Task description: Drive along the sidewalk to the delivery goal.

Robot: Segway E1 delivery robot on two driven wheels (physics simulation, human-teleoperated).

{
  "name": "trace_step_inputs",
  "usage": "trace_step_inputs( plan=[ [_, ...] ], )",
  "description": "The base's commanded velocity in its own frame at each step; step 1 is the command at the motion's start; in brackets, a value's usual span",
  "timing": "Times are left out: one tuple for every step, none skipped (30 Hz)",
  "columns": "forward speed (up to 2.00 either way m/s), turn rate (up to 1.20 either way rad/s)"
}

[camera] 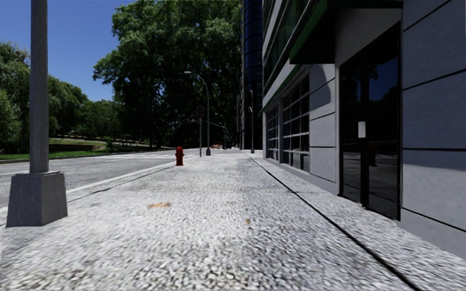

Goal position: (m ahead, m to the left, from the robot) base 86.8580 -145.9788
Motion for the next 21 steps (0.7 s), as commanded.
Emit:
trace_step_inputs(
  plan=[
    [2.00, 0.00],
    [2.00, 0.00],
    [2.00, 0.00],
    [2.00, 0.00],
    [2.00, 0.00],
    [2.00, 0.00],
    [2.00, 0.00],
    [2.00, 0.00],
    [2.00, 0.00],
    [2.00, 0.00],
    [2.00, 0.00],
    [2.00, 0.00],
    [2.00, 0.00],
    [2.00, 0.00],
    [2.00, 0.00],
    [2.00, 0.00],
    [2.00, 0.00],
    [2.00, 0.00],
    [2.00, 0.00],
    [2.00, 0.00],
    [2.00, 0.00]
  ],
)
